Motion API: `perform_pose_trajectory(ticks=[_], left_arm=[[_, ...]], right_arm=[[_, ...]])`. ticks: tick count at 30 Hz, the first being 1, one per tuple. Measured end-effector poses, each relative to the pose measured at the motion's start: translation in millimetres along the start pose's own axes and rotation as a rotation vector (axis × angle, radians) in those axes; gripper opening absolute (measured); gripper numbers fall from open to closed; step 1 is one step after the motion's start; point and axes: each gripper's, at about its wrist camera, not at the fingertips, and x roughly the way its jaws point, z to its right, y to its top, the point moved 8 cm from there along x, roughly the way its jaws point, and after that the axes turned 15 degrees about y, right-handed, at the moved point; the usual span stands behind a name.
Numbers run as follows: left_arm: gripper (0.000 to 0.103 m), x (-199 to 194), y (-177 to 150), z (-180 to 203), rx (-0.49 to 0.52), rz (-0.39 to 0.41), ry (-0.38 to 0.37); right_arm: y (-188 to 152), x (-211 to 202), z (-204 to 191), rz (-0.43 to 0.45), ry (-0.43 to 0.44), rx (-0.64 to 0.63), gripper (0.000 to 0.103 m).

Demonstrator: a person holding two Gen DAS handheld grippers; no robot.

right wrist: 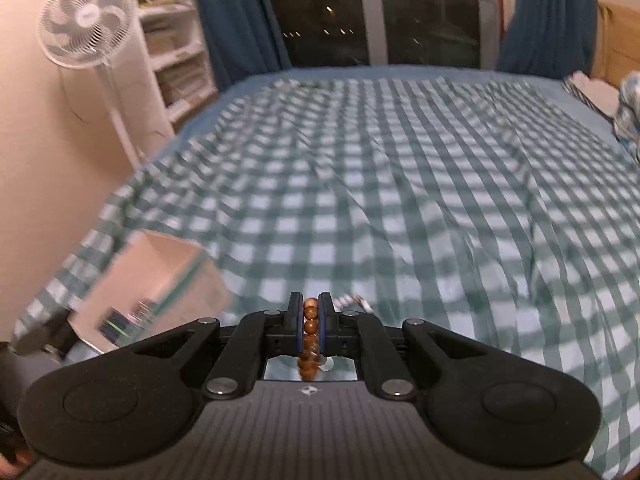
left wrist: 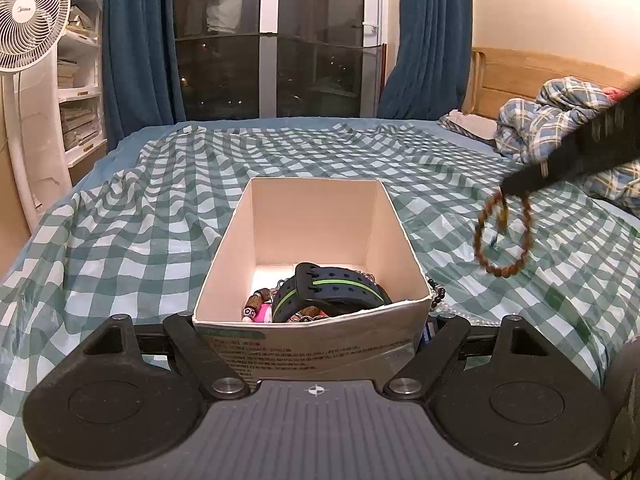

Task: Organize jewelry
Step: 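Carry the wooden bead bracelet with the right tool and release it into the box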

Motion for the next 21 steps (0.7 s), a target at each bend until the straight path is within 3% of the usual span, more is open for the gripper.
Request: perform_pose_trajectory(ticks=[10,21], left_arm=[[0.056,-7.2,0.9,7.1,0.025,0.027,-0.023],[0.056,-14.1,3.7,11.6,0.04,0.062,-0.037]], right_arm=[[47.9,-13.5,-84.1,0.061,0.123,-0.124,0.103],[35.5,13.7,-119.5,-0.003,0.174,-0.167,0.103]])
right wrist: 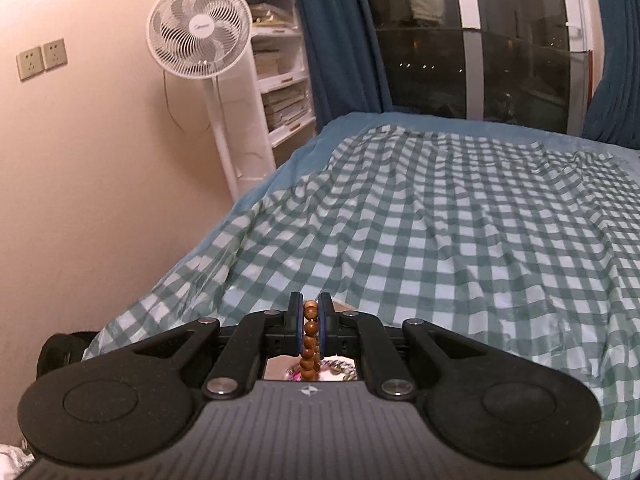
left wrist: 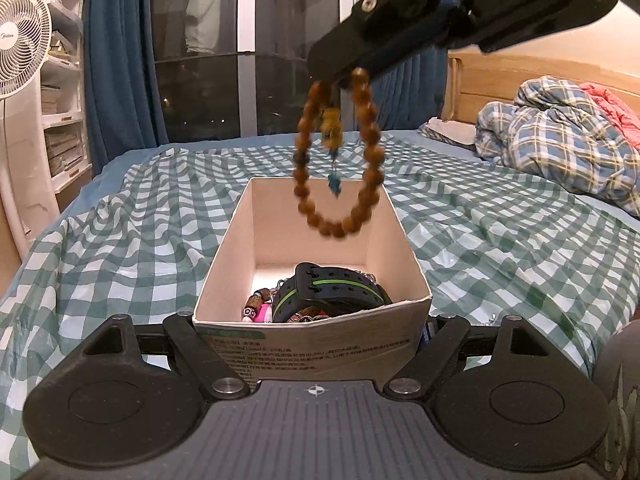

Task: Organize jewelry
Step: 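Carry the wooden bead bracelet with the right tool and release it into the box, then grasp the silver link chain bracelet with the right tool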

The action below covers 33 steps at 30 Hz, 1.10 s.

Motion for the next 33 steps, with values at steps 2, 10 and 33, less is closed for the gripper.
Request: perform_pose_trajectory(ticks=[2,10,33], left_arm=[[0.056,-0.9,0.2,-0.9,-0.002,0.004,0.001],[0.056,-0.3,0.2,0.1,0.011,0.019,0.012],[0.056,20.1,-12.2,-7.5,-0.023,-0.066,0.041]], right_arm=[[-3.4,5.1,-0.7,-0.017,0.003,0.001,0.103],[-10.5,1.2,13.8,-0.023,-0.029,0.017,0.103],[-167.8,31.4,184.6,-0.251,-0.252,0.189,0.103]])
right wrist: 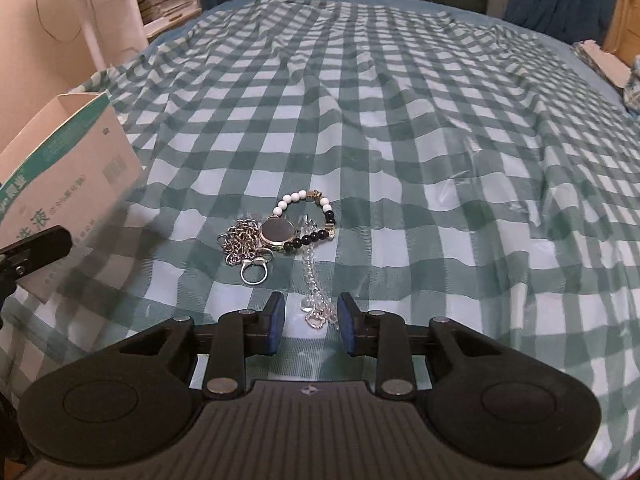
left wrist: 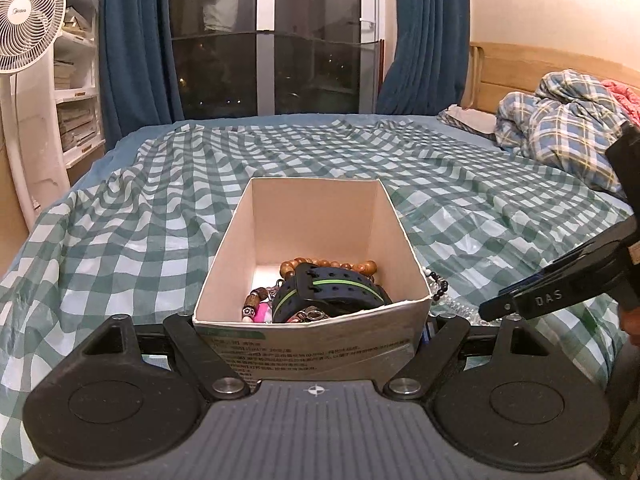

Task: Organize jewelry
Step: 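Grasp the silver link chain bracelet with the right tool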

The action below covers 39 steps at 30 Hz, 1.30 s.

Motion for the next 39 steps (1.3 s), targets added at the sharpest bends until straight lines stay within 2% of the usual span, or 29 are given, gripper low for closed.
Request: perform_pose_trajectory(ticks=[6,22,27,32,35,39], left_arm=[[0.056,2.2,-0.6,0.2,0.001,-0.006,-0.003],[0.056,-0.4,0.7,1.4,-0.002,-0.004,-0.011],[0.056,-3.9,1.4,1.1,-0.003,0.002,-0.013],[0.056,-5.2,1.4,-0.3,-0.005,0.002,-0.012],[0.056,-6.0,1.9,-2.2,-0.009,0.001,-0.012],[0.056,-6.7,1.8,-2.9,-0.01,0.0,-0.014]], right_arm=[[-0.7,20.7,15.5,-0.033,0.005,0.052,0.103],[-2.4,-19.6,3.0,0.002,0.024,0.077,0.103],[-7.1,-13.0,0.1,-0.042,-0.003,0.008,0.103],[-18.0,3.5,19.1,-0.059,-0.01,0.083,0.103],[-15.9,6.2,17.7,-0.067,-0.05,0.033,0.103],[-15.2,1.1,17.9,-0.05,-0.03,0.052,0.103]])
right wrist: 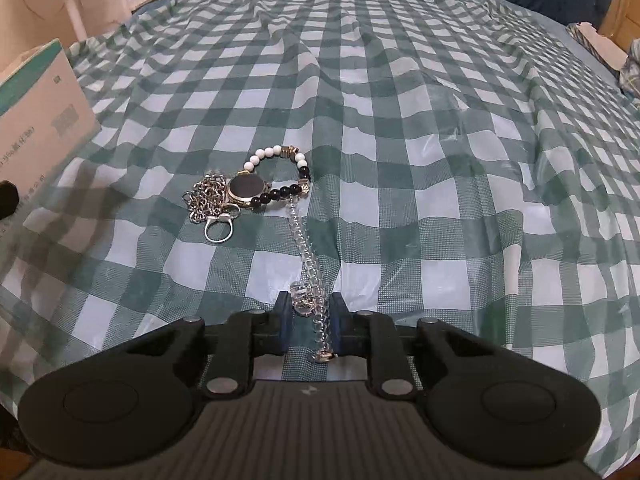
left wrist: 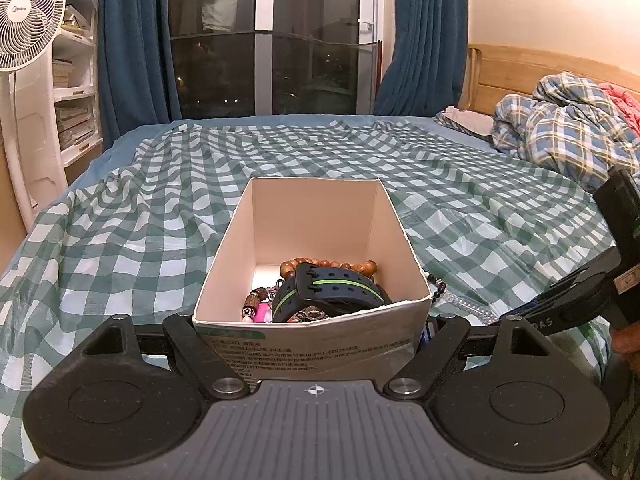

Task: Organize jewelry
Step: 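Grasp the silver link chain bracelet with the right tool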

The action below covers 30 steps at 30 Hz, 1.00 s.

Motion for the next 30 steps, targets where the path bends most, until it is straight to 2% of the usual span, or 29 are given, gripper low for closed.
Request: perform_pose_trajectory(ticks=[8,11,13,14,16,18,19,22,30], left_arm=[[0.056,1.6,0.7,2.0,0.005,-0.002,-0.004],[0.056,1.0,0.9,2.4,0.008,0.0,-0.008],[0.056,0.5,0.8,2.5,0.009,0.001,-0.008],[0.056,0.4,1.0,2.2,0.009,0.001,-0.009],[0.056,0.2,1.4,1.8,0.009,0.002,-0.009],[0.056,-0.1,1.7,1.6,0.01,0.001,-0.009],[0.056,-0.3,2.1,1.4,0.01,0.0,-0.009],[0.056,-0.3,1.9,1.0,0.009,0.002,-0.007],[0.056,1.0,-1.1,2.2,0.02,-0.002,-0.014]], right_arm=[[9.4,-33.8,-5.7,0.136,0.19,0.235,0.103],[14.5,-46.0,-6.1,0.165,0.207,0.257,0.103],[15.5,-49.9,-7.5,0.153,0.187,0.214,0.103],[14.5,-49.5,-7.9,0.133,0.147,0.173,0.103],[11.6,-45.3,-4.6,0.075,0.001,0.079,0.103],[4.6,-37.5,0.2,0.01,-0.078,0.025,0.103],[0.8,-34.6,1.8,-0.01,-0.079,0.026,0.103],[-0.5,-38.5,2.7,0.024,-0.074,0.034,0.103],[7.6,-16.9,-8.2,0.011,-0.058,-0.057,0.103]])
